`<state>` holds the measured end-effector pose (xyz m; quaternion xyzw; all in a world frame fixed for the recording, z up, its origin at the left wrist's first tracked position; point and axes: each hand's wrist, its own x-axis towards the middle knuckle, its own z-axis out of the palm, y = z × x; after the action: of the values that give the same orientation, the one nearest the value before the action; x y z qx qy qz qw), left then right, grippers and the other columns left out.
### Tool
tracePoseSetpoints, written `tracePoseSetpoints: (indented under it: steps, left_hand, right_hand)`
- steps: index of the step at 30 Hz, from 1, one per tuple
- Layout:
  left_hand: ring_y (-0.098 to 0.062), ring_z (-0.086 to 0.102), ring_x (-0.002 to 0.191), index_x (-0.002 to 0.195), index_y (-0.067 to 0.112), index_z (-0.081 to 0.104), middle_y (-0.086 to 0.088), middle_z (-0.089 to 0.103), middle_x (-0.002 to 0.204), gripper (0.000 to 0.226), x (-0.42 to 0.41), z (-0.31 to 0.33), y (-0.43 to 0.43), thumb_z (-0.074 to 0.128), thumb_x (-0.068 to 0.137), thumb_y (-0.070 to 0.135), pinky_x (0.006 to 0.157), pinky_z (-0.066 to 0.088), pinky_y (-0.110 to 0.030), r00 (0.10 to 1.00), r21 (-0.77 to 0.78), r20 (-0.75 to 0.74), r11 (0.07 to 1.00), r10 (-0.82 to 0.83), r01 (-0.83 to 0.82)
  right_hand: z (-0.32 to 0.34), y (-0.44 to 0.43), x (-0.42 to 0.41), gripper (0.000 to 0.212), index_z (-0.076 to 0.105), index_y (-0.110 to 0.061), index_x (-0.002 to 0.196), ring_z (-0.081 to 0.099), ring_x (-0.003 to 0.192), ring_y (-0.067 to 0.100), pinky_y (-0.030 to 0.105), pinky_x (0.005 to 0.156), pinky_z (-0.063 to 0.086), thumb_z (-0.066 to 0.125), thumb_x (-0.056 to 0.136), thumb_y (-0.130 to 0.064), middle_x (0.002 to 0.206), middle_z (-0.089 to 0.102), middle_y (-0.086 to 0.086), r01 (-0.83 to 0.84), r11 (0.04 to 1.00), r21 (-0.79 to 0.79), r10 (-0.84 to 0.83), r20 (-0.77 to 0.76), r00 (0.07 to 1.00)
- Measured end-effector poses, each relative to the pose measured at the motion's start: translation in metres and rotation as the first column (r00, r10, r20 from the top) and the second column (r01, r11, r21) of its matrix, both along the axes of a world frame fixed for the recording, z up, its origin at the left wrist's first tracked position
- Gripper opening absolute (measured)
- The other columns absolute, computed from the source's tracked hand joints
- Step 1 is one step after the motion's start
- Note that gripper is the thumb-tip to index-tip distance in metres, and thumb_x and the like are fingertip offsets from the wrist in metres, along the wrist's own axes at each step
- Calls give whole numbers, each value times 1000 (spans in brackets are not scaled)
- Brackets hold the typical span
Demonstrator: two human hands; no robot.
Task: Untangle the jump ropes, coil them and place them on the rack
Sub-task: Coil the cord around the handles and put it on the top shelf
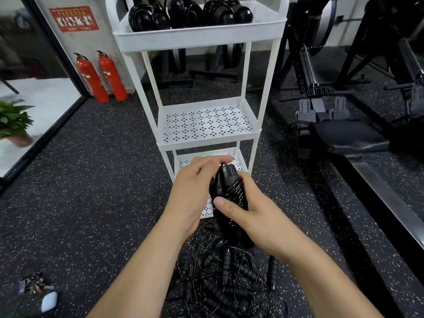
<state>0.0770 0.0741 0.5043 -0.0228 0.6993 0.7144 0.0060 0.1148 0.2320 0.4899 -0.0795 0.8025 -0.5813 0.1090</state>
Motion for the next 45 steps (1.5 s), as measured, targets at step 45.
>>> tracePoseSetpoints:
  steps: [45]
  left_hand:
    - [-27,59,129,139,34,63,2,64,140,37,-202,264,20,54,105,46,108,46,-51,862,-965,-250,180,-441,-188]
  right_hand:
    - [292,40,-216,65,45,-11,137,68,105,35,45,88,58,82,93,-42,122,69,15,477,740,474,-169,-555,814]
